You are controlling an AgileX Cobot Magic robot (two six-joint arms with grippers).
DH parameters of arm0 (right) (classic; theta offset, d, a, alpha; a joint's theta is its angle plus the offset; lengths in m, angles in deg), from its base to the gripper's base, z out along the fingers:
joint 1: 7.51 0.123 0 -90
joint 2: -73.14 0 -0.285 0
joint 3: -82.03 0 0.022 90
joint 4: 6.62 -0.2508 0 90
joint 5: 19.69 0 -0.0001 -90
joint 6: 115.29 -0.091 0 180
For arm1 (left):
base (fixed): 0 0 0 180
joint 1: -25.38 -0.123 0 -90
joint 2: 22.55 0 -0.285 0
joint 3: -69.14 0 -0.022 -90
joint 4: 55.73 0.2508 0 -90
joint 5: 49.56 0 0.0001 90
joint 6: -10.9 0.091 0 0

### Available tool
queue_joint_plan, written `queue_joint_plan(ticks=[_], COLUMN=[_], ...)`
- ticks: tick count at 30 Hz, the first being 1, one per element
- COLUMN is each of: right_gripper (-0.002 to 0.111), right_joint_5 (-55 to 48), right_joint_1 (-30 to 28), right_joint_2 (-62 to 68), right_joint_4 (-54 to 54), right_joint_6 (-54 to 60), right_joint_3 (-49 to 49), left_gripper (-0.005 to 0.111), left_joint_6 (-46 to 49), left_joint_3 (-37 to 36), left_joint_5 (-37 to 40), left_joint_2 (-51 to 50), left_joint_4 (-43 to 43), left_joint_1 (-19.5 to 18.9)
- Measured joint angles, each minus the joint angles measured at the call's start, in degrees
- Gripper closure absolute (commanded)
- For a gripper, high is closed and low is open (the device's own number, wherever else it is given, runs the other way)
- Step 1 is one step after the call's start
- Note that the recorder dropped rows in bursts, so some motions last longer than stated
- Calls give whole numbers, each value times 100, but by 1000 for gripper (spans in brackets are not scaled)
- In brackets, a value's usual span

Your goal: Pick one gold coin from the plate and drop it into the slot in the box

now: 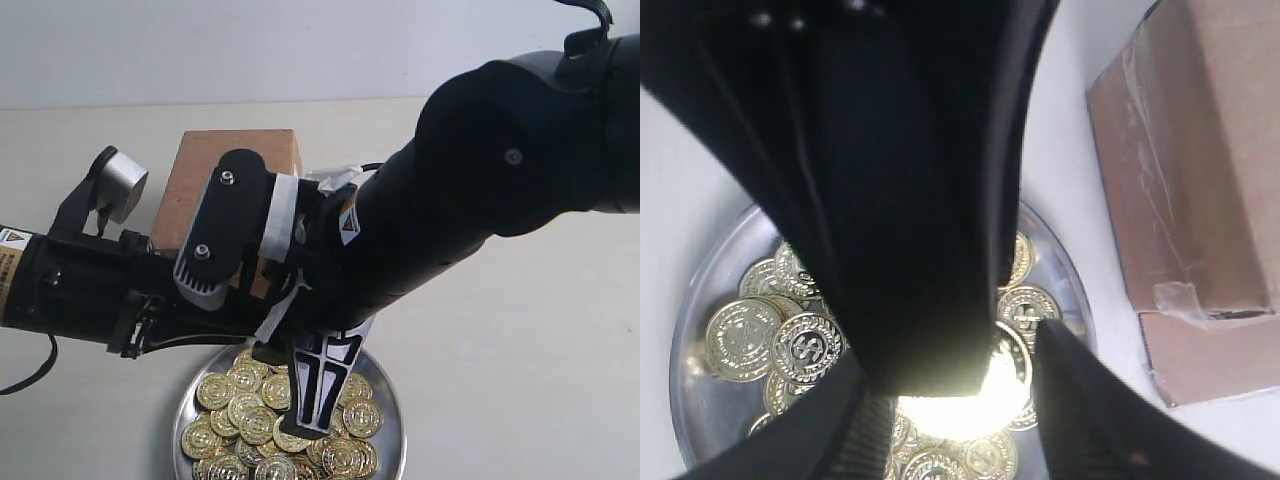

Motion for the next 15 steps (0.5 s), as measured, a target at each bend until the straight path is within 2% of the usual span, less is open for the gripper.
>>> queue_joint_plan(ticks=[15], right_gripper=[80], right_joint_5=[129], right_joint_1=[0], right_joint_2=[0], right_joint_4=[0], right_joint_6=[14], right_joint_3=[0], left_gripper=[62], left_joint_6=[0], left_joint_3=[0], left_joint_5=[224], left_joint_2=[-16], left_joint_4=[-74], left_joint_1=[12])
